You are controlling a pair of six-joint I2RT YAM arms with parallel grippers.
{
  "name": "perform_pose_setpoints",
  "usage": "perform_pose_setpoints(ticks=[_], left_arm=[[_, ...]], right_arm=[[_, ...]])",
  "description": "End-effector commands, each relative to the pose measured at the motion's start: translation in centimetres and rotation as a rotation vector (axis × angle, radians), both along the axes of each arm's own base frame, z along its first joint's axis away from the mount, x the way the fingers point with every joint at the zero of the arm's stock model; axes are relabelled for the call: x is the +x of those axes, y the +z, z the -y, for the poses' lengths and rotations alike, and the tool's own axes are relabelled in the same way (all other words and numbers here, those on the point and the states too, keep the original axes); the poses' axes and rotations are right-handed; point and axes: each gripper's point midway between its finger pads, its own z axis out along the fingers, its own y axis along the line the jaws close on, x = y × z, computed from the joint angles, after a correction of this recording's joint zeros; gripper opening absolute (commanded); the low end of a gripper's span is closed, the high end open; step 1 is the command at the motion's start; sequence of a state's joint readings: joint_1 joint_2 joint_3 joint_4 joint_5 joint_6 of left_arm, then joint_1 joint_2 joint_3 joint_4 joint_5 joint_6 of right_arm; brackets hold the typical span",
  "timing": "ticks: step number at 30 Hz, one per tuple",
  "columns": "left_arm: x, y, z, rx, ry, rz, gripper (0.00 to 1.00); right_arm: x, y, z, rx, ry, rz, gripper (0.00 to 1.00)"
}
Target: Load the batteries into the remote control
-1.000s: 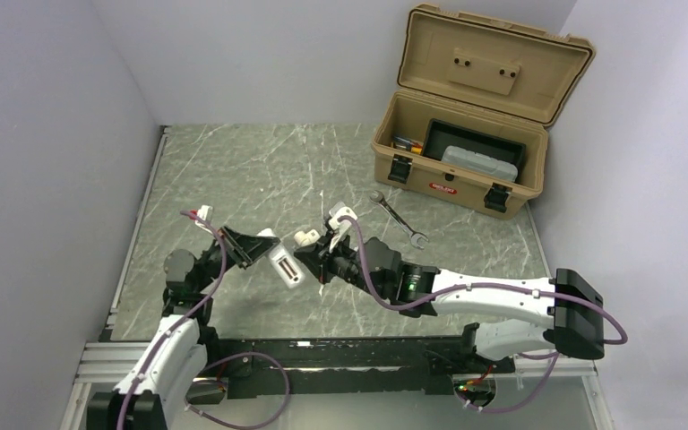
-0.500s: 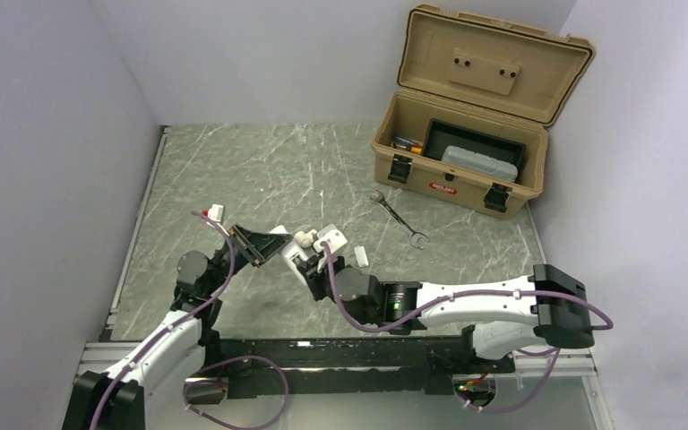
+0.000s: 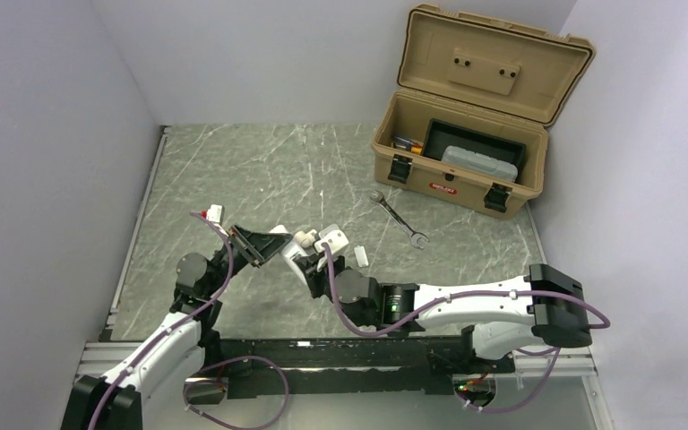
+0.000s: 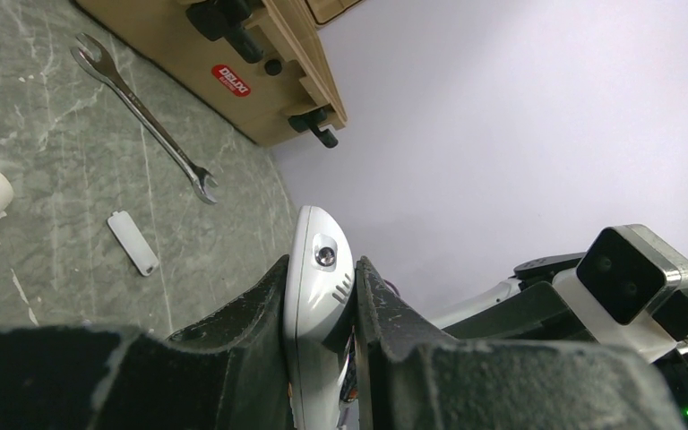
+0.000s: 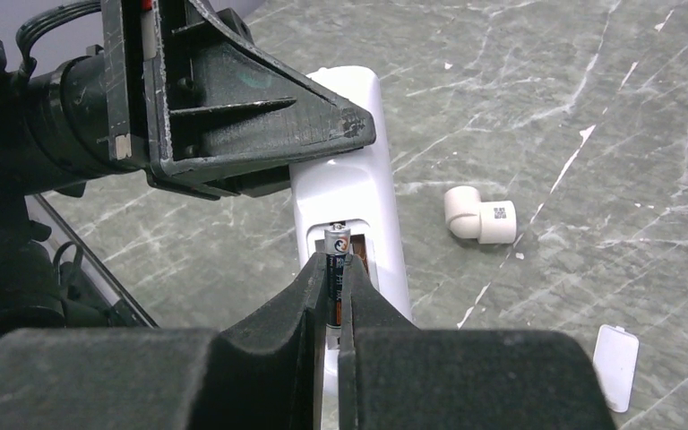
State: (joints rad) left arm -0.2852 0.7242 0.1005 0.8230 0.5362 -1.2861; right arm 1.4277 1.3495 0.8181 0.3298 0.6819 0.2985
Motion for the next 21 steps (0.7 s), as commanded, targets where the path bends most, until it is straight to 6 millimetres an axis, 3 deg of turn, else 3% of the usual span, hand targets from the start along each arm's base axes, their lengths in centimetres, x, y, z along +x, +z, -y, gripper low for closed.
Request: perform_pose_setpoints(ticks=[1, 21], left_arm=[[-0.3, 1.9, 0.2, -0.039, -0.016, 0.054, 0.0], [-0.6, 2.6, 0.5, -0.07, -0.038, 0.055, 0.0]], right_arm=[[0.5, 1.5, -0.4, 0.05, -0.026, 0.038, 0.0], [-0.4, -1.9, -0.5, -0.027, 0.03, -0.003, 0.0]])
